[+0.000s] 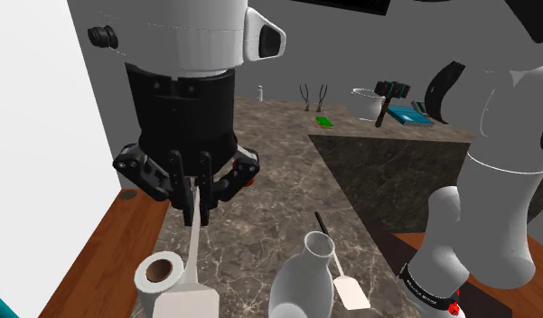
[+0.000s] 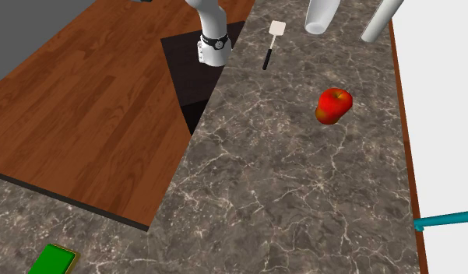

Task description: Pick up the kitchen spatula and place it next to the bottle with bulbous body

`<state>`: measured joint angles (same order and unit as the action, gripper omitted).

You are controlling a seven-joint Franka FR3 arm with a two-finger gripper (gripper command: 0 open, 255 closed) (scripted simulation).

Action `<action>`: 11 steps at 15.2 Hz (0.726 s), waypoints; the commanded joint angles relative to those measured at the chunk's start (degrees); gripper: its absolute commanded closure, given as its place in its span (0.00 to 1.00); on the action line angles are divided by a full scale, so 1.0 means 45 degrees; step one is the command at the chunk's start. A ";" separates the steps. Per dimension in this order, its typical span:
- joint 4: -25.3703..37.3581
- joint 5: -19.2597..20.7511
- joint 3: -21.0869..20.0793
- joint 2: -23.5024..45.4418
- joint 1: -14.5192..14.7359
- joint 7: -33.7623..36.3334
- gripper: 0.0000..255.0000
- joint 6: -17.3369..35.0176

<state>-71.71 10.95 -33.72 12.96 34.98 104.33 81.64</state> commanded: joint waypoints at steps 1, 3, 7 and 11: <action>-0.0647 -0.0135 0.0021 -0.0220 -0.0140 -0.0033 1.00 0.0469; -0.1213 -0.0237 0.0038 -0.0392 -0.0243 -0.0055 1.00 0.0890; -0.2245 -0.0396 0.0074 -0.0667 -0.0399 -0.0086 1.00 0.1693; -0.3169 -0.0504 0.0105 -0.0863 -0.0510 -0.0098 1.00 0.2454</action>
<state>-84.79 8.80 -33.28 9.31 32.81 103.87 91.68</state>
